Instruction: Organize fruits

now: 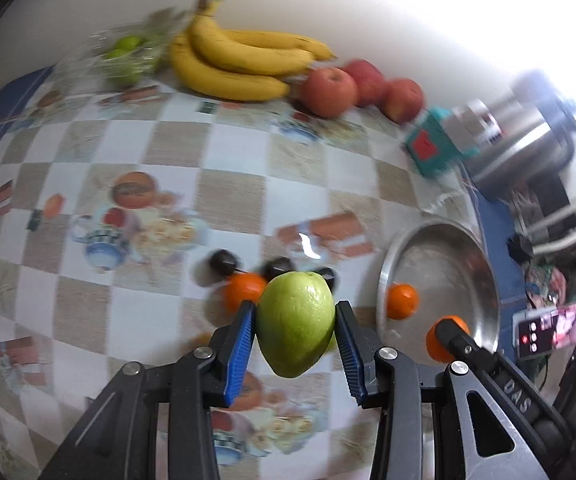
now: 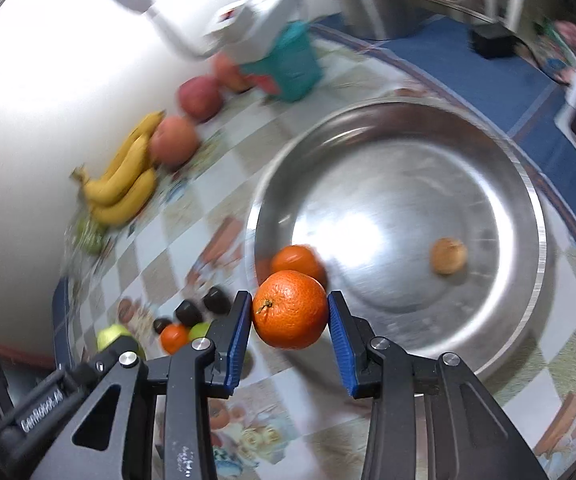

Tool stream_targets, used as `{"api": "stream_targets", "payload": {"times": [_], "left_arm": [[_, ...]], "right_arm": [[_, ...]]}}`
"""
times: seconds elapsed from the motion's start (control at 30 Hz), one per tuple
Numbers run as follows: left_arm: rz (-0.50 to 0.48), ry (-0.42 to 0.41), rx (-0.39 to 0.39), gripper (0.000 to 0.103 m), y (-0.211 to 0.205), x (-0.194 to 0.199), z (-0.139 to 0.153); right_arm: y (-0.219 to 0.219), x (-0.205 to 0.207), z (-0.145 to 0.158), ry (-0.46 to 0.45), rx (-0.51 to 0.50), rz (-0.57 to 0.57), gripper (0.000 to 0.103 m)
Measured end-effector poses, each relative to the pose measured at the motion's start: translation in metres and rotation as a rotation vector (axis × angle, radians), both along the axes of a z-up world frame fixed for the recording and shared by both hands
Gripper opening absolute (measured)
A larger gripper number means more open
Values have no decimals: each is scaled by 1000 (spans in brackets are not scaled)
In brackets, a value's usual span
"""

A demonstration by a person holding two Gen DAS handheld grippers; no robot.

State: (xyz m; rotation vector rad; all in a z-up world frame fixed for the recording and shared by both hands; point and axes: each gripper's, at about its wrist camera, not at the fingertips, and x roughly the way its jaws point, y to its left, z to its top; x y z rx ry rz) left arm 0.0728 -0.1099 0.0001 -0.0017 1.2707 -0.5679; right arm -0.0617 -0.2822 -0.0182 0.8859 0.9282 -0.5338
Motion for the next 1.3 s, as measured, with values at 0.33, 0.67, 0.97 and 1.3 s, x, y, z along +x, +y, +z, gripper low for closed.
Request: {"api": "stream_targets", "payload": {"times": [0.33, 0.67, 0.97, 1.3], "left_arm": [[-208, -43, 8, 43, -68, -49, -9], [-321, -83, -3, 43, -112, -70, -33], [-343, -101, 29, 43, -124, -74, -47], [-354, -115, 47, 43, -128, -77, -49]], "right_arm": [[-49, -45, -3, 29, -8, -193, 40], [-75, -49, -16, -12, -79, -212, 40], [-85, -48, -38, -6, -86, -214, 40], [-86, -46, -44, 32, -110, -211, 41]]}}
